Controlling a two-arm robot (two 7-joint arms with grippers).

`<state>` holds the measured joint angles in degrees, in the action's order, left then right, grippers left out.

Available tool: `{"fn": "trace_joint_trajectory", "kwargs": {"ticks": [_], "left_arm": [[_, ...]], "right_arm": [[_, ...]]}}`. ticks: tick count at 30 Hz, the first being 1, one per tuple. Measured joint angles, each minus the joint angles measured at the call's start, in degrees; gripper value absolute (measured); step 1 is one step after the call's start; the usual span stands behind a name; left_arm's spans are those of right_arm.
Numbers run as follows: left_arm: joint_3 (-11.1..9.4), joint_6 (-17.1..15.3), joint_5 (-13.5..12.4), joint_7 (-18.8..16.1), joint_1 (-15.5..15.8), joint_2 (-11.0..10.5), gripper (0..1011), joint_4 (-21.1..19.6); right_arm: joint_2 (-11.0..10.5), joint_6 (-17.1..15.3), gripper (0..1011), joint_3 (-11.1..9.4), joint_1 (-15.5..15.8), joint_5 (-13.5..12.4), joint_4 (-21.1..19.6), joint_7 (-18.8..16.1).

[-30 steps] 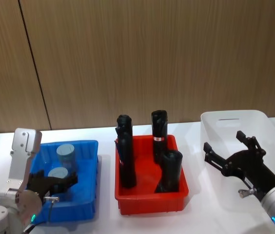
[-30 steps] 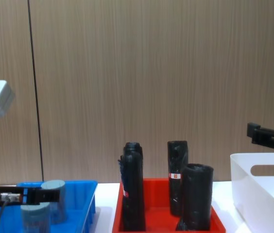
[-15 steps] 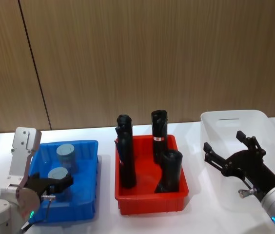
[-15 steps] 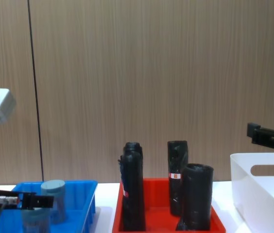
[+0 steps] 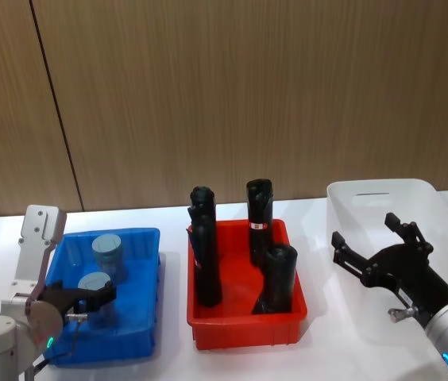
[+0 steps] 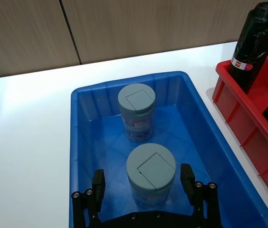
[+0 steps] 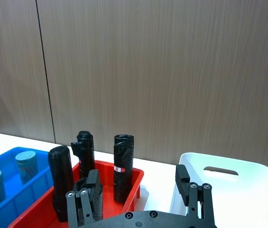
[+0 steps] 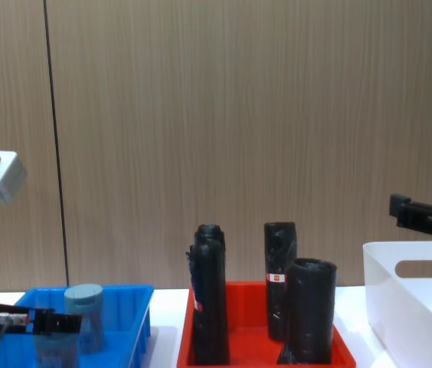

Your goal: Pick the cotton swabs from the blue box and place them into the white box.

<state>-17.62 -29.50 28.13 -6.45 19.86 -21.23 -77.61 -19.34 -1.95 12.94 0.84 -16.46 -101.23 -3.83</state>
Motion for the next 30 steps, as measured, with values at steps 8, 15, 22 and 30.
{"fn": "trace_joint_trajectory", "kwargs": {"ticks": [8, 15, 22, 30], "left_arm": [[0.14, 1.36, -0.73, 2.82, 1.92, 0.84, 1004, 4.26], [0.14, 2.48, -1.30, 5.06, 3.30, 1.47, 1004, 7.34], [0.07, 3.43, -1.74, 7.01, 4.34, 2.01, 980, 9.74], [0.05, 3.84, -1.84, 8.26, 4.85, 2.33, 799, 11.09]], "right_arm": [[0.00, 0.00, 1002, 0.00, 0.00, 0.00, 0.00, 0.00], [0.00, 0.00, 1002, 0.00, 0.00, 0.00, 0.00, 0.00], [0.00, 0.00, 1002, 0.00, 0.00, 0.00, 0.00, 0.00], [0.00, 0.00, 1002, 0.00, 0.00, 0.00, 0.00, 0.00]]}}
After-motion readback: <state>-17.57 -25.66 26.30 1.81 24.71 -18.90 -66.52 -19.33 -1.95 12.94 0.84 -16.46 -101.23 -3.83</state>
